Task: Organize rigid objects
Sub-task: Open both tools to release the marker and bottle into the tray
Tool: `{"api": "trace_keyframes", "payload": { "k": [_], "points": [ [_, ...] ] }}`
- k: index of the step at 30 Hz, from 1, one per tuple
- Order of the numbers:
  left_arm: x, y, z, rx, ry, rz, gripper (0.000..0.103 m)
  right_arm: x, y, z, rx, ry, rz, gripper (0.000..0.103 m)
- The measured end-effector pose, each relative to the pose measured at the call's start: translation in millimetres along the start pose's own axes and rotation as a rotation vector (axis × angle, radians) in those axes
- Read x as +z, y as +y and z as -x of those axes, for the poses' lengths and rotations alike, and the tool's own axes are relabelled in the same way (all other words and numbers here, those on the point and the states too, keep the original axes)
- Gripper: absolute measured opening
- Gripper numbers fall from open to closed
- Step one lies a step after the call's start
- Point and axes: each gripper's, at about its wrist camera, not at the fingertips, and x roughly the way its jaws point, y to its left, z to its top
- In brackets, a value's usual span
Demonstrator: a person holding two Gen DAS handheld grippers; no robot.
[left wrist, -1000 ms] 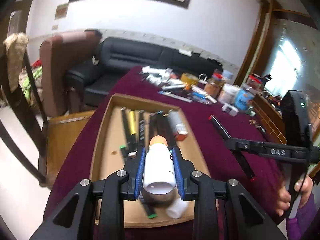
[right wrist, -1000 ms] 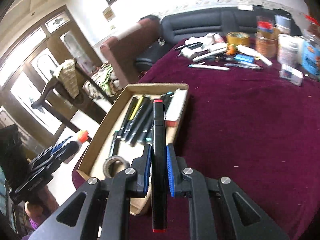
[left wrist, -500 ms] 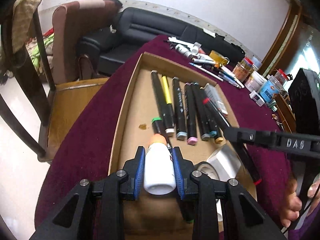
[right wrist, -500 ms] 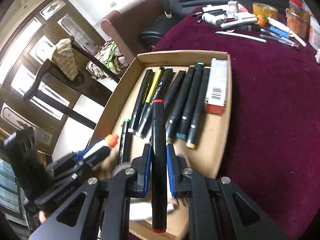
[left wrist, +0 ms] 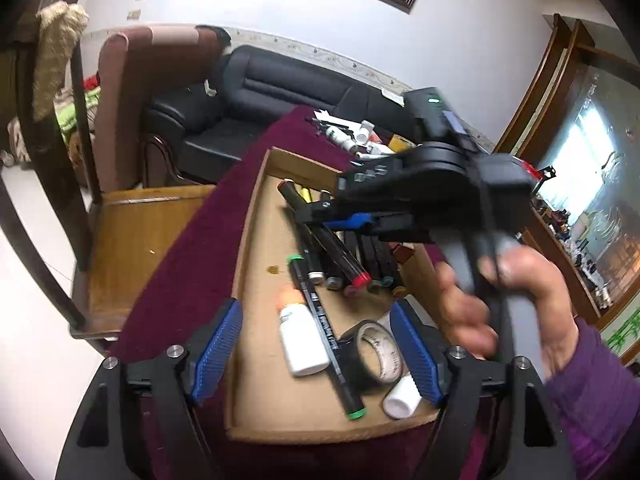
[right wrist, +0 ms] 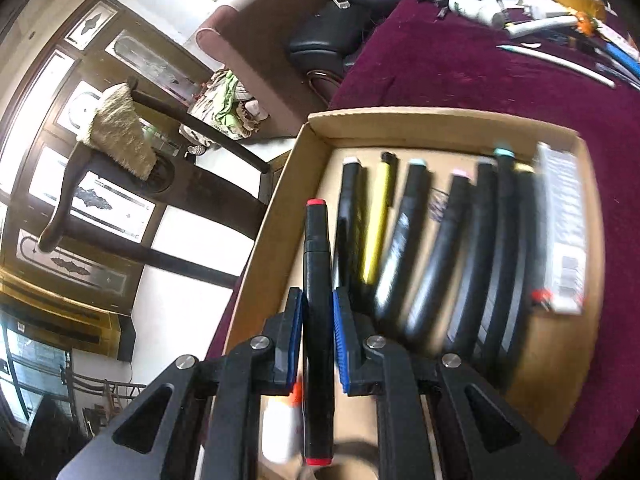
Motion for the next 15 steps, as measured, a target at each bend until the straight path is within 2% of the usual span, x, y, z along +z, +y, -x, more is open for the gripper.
{"api": "trace_keyframes", "payload": {
  "k": [4,6,11,13,15],
  "points": [
    [0.2,3.1,11.1,0.020,-0.043,-0.019,0.084,8.9,8.7,-16.8,-0.023,0.001,0.010,0.015],
    [0.4,4.8,13.1,0.038,-0.065,-0.022,0.093,10.6,11.1,-22.7,-0.034,0.001,0.013,0.015],
    [-2.6,4.0,14.6,0.090,-0.095,-0.040,0.096,9.9,4.8,-28.5,-0.053,-0.015,-0.016,0.017],
    [-3.4,0.7,13.2,0.110,-0.104,-0.056,0.097,9.3,5.6,-23.6,-0.048,-0.023,-0.008,0.026],
    [-3.8,-2.0,14.0,0.124,-0.112,-0.066,0.098,7.1,8.8,-12.1,-0.045,-0.048,0.010,0.040]
  ]
}}
